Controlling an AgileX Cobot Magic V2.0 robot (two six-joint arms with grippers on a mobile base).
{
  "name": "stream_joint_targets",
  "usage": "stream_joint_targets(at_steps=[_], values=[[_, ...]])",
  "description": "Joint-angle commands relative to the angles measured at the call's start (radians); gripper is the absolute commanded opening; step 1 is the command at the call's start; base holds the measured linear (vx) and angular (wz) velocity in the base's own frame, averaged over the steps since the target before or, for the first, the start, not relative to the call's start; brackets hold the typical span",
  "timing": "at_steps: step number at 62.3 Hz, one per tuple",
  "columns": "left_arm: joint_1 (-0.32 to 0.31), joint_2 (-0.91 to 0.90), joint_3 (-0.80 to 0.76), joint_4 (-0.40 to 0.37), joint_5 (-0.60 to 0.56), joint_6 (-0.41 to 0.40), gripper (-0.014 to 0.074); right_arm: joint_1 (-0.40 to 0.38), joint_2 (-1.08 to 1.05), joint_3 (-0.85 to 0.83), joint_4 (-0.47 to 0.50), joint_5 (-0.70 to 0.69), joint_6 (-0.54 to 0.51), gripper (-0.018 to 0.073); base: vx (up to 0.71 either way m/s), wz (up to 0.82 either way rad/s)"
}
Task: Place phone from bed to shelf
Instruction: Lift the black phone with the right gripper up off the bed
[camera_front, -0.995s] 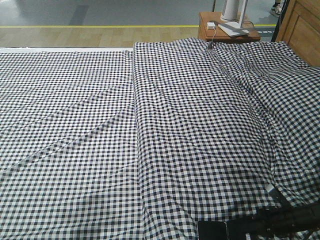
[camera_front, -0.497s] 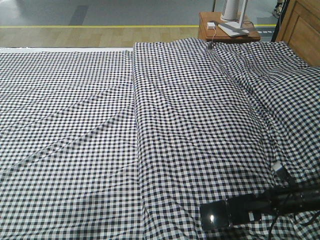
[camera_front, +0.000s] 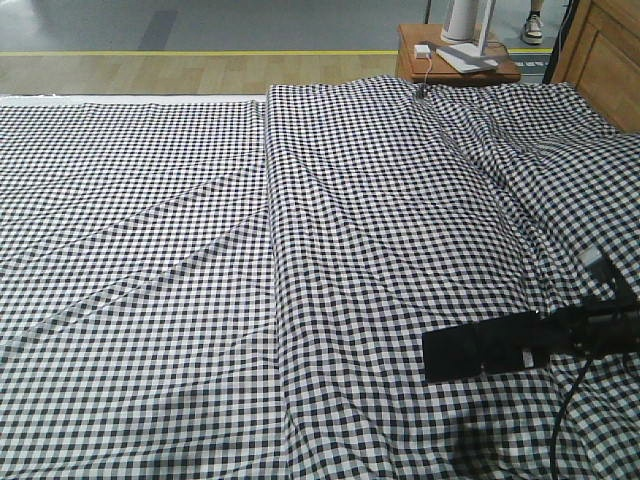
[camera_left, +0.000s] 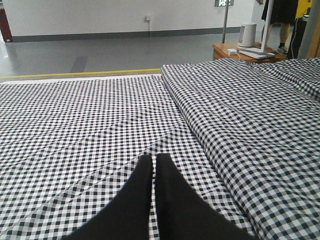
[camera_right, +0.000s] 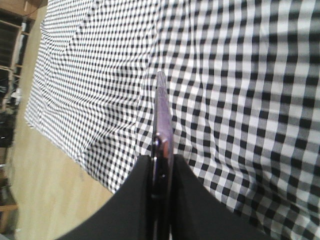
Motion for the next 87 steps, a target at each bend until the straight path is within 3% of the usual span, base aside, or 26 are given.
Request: stream_joint_targets(at_steps=[1, 17, 87], values=[[0.001, -0.005, 0.002, -0.010, -0.071, -0.004, 0.0001, 0.001, -0.121, -0.010, 0.028, 0.159, 0.021, -0.0004, 0.00, 0.00], [0.001, -0.005, 0.002, -0.010, -0.071, -0.004, 0.0001, 0.042, -0.291, -0.010, 0.026, 0.159, 0.040, -0.0004, 0.00, 0.00], [0.001, -0.005, 0.002, -0.010, -0.071, -0.004, 0.0001, 0.650, -0.812, -0.010, -0.017, 0.159, 0.133, -0.0001, 0.00, 0.00]])
